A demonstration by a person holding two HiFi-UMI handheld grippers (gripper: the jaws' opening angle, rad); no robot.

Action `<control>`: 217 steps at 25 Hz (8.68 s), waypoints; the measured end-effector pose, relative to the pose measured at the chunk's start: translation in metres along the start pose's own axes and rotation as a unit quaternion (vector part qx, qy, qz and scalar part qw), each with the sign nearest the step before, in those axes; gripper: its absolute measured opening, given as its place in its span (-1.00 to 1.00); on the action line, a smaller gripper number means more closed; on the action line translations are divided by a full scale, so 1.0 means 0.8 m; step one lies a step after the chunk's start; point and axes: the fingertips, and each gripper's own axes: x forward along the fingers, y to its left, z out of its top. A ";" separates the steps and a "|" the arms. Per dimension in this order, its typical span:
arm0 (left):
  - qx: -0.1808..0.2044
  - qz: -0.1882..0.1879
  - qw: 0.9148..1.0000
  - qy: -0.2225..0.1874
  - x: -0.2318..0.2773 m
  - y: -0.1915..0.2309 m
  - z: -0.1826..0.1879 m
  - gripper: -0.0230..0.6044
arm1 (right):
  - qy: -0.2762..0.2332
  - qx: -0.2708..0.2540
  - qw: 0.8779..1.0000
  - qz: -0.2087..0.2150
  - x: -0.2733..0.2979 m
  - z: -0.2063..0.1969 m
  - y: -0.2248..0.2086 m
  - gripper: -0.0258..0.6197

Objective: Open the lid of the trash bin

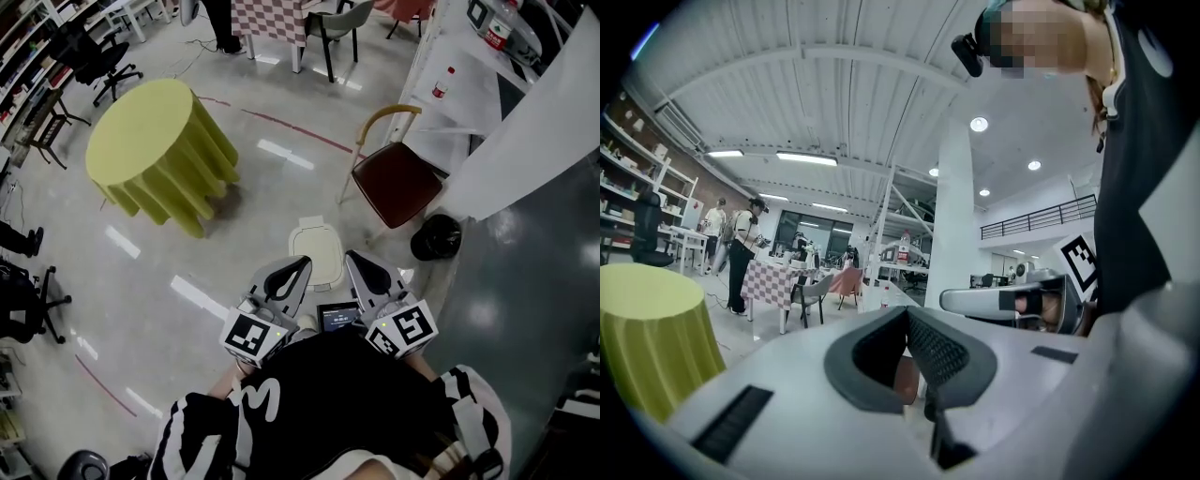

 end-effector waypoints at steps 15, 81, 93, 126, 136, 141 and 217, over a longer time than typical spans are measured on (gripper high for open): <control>-0.002 0.017 1.000 -0.007 0.016 0.002 0.003 -0.90 | 0.009 -0.003 1.000 0.016 0.008 0.012 -0.019 -0.91; -0.095 0.157 0.982 0.048 0.019 0.062 -0.112 -0.90 | 0.125 0.005 0.984 0.126 0.083 -0.090 -0.069 -0.91; -0.119 0.169 0.977 0.061 0.010 0.058 -0.145 -0.90 | 0.150 0.012 0.978 0.145 0.091 -0.127 -0.071 -0.91; -0.172 0.192 0.962 0.091 -0.010 0.050 -0.236 -0.90 | 0.198 0.004 0.959 0.203 0.106 -0.234 -0.059 -0.91; -0.184 0.196 0.958 0.099 -0.013 0.067 -0.265 -0.90 | 0.230 -0.008 0.944 0.236 0.116 -0.283 -0.048 -0.91; -0.188 0.204 0.955 0.101 -0.013 0.080 -0.286 -0.90 | 0.250 -0.009 0.934 0.257 0.119 -0.322 -0.049 -0.91; -0.236 0.189 0.944 0.133 0.004 0.066 -0.325 -0.90 | 0.477 -0.162 0.823 0.262 0.080 -0.668 -0.106 -0.91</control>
